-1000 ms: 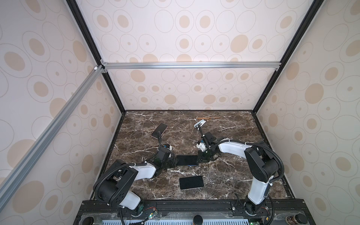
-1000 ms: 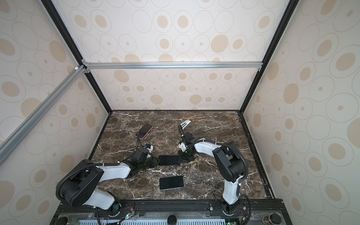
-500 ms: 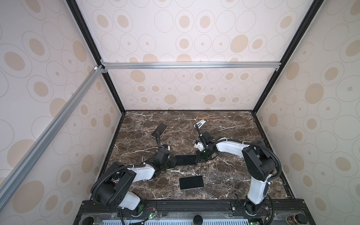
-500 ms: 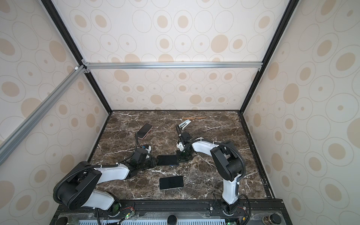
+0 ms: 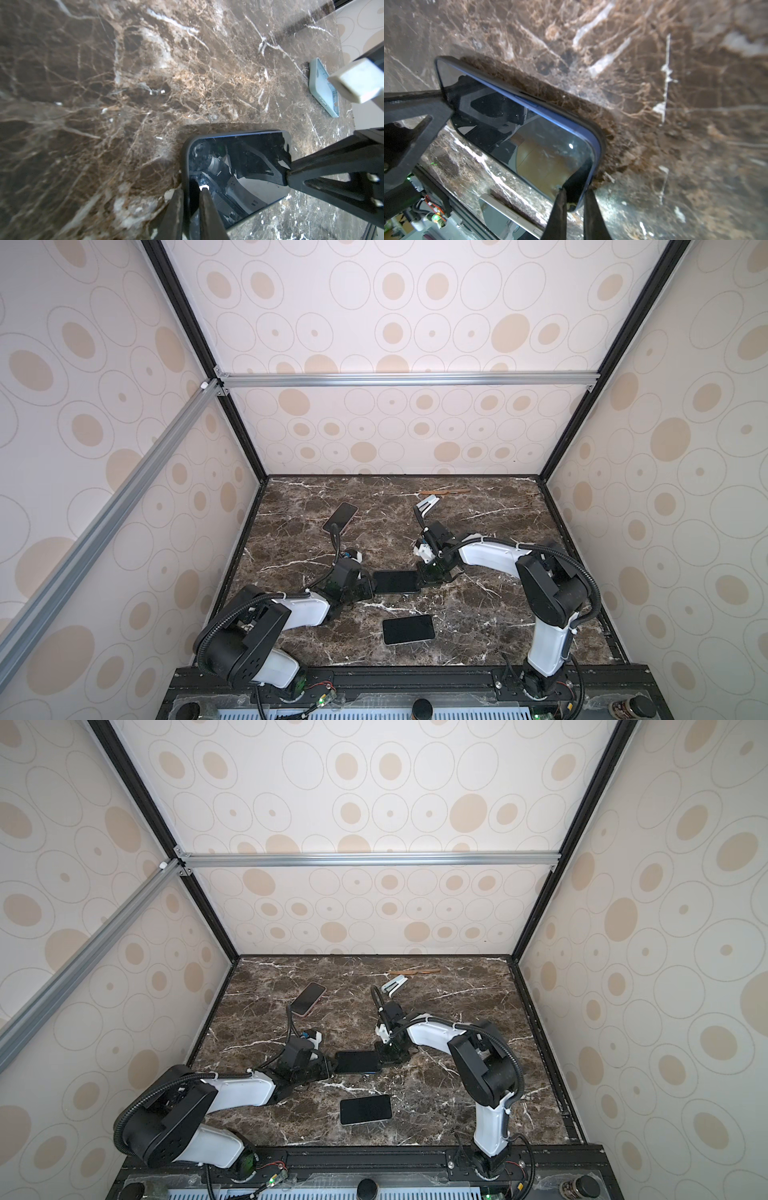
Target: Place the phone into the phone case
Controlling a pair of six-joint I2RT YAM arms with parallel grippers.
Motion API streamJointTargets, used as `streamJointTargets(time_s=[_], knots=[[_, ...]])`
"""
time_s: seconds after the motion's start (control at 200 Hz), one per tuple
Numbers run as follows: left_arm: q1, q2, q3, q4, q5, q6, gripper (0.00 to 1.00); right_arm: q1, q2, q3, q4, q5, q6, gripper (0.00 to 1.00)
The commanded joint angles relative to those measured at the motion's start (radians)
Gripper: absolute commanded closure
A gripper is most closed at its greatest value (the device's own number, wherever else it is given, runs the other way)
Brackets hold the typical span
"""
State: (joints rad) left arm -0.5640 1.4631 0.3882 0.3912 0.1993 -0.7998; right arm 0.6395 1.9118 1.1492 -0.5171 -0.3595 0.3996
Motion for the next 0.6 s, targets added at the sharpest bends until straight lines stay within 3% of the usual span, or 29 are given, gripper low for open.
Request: streamJointTargets(time_s=[0.0,0.215,0.595], knots=[[-0.022,0.06,-0.033,-0.115,0.011,-0.014,0.85,0.104,0.363,-0.138,0.062,0.333,-0.048,0.94],[-0.021,0.042,-0.011,-0.101,0.003,-0.011,0.85,0.103,0.204,-0.129,-0.019,0.321,-0.052,0.92],[-0.022,-0.1,0.0,-0.194,-0.116,0.006,0.84,0.102,0.002,-0.039,-0.146,0.307,-0.053,0.72]])
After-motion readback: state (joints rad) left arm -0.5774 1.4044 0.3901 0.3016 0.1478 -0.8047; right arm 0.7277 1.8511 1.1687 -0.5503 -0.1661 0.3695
